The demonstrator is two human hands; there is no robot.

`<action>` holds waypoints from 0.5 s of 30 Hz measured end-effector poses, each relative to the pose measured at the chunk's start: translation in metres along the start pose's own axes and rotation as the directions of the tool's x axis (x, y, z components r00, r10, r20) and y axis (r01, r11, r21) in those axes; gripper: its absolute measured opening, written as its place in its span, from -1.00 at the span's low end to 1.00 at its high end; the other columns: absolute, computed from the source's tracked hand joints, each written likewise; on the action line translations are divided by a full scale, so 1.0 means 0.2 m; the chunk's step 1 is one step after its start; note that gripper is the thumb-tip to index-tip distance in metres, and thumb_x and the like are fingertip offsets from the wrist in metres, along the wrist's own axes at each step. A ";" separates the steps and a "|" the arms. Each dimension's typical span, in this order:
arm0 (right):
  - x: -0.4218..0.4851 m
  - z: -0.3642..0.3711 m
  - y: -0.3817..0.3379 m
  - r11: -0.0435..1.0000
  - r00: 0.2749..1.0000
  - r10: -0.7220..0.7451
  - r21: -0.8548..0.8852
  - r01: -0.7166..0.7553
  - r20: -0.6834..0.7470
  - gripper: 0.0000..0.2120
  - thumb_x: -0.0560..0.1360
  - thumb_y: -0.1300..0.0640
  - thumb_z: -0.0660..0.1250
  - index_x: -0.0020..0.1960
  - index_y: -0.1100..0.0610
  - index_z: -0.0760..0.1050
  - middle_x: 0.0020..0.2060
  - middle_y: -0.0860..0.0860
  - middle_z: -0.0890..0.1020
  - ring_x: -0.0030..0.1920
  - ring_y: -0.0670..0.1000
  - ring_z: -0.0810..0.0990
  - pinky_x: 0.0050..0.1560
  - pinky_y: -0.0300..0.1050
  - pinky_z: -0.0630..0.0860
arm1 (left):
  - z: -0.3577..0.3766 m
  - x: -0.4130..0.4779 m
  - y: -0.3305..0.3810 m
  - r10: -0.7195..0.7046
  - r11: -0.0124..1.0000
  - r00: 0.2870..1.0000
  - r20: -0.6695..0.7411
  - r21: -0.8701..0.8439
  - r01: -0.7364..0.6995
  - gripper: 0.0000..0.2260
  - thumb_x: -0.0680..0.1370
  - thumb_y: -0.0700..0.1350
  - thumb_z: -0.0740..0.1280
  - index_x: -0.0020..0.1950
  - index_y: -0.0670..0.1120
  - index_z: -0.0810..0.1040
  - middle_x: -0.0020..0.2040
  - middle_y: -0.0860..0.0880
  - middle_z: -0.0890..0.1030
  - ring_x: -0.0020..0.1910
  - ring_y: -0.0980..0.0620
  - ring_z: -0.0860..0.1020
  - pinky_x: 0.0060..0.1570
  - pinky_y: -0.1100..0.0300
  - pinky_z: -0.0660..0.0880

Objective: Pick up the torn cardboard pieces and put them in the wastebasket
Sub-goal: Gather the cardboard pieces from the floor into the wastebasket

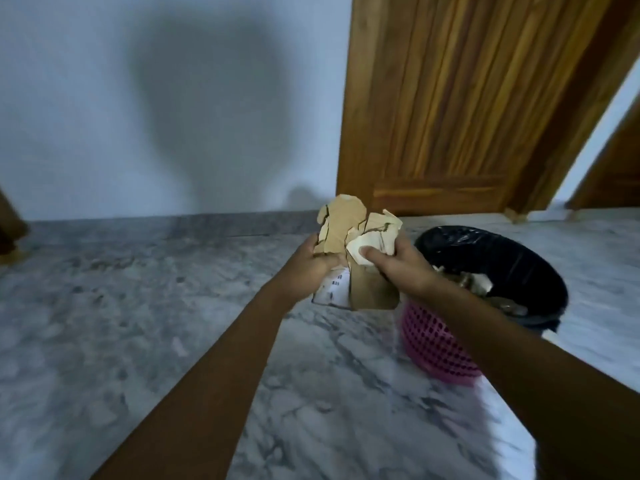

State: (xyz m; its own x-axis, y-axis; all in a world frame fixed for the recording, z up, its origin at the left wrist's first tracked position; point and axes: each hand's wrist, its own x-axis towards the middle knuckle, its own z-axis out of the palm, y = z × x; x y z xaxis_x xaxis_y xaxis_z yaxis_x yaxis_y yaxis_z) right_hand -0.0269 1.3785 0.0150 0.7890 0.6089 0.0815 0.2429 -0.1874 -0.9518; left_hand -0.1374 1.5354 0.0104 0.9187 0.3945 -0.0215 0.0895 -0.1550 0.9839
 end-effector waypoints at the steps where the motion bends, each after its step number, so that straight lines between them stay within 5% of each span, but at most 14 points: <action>1: 0.03 -0.14 0.05 1.000 0.999 0.000 -0.031 -0.001 -0.046 -0.40 0.53 0.07 0.43 0.49 0.04 0.26 0.25 -0.09 0.54 0.26 -0.07 0.51 0.28 -0.10 0.44 | 0.14 0.08 0.03 0.033 0.999 0.999 0.020 0.003 -0.033 -0.68 0.55 -0.15 0.38 0.29 0.02 0.50 0.13 0.05 0.66 0.14 0.04 0.61 0.21 0.14 0.51; 3: 0.10 -0.43 0.14 0.998 0.989 0.007 -0.060 -0.016 -0.145 -0.33 0.52 0.07 0.44 0.50 0.05 0.17 0.27 -0.08 0.50 0.27 -0.06 0.47 0.29 -0.08 0.42 | 0.43 0.26 0.08 0.097 0.995 0.993 0.060 0.000 -0.097 -0.65 0.57 -0.17 0.36 0.34 0.02 0.46 0.18 0.03 0.63 0.15 0.06 0.60 0.23 0.08 0.51; 8: 0.21 -0.96 0.33 0.999 0.943 -0.004 -0.050 -0.014 -0.331 -0.51 0.50 0.11 0.47 0.33 0.02 0.32 0.15 -0.10 0.55 0.20 -0.04 0.54 0.09 -0.18 0.51 | 0.99 0.60 0.10 0.179 0.984 0.983 0.033 -0.018 -0.178 -0.62 0.54 -0.08 0.38 0.34 0.05 0.43 0.21 0.04 0.59 0.20 0.04 0.55 0.23 -0.03 0.52; 11: 0.22 -1.17 0.50 0.976 0.945 0.066 -0.175 -0.128 -0.320 -0.44 0.49 0.07 0.49 0.37 0.07 0.29 0.23 0.03 0.52 0.25 0.08 0.54 -0.02 -0.19 0.57 | 1.20 0.75 0.06 0.103 0.989 0.984 0.148 0.093 -0.118 -0.55 0.50 0.04 0.42 0.36 0.02 0.43 0.24 0.00 0.57 0.22 -0.03 0.54 0.24 -0.11 0.51; 15: 0.25 -1.28 0.60 0.884 0.906 0.183 -0.340 -0.322 -0.383 -0.09 0.45 -0.08 0.50 0.60 -0.01 0.02 0.53 0.12 0.23 0.46 0.22 0.31 0.36 0.19 0.41 | 1.23 0.82 0.02 -0.129 0.991 0.962 0.240 0.074 0.115 -0.30 0.55 0.13 0.36 0.59 0.06 0.10 0.54 0.02 0.27 0.49 -0.04 0.30 0.30 0.11 0.40</action>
State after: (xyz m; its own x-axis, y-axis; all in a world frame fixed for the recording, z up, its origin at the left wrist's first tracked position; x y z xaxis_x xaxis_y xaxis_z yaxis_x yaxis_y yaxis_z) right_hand 0.1864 1.1898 -0.0192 0.9749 0.2222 0.0131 0.1525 -0.6239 -0.7665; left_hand 0.1090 1.3762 -0.0329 0.9646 0.1824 -0.1904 0.2226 -0.1758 0.9589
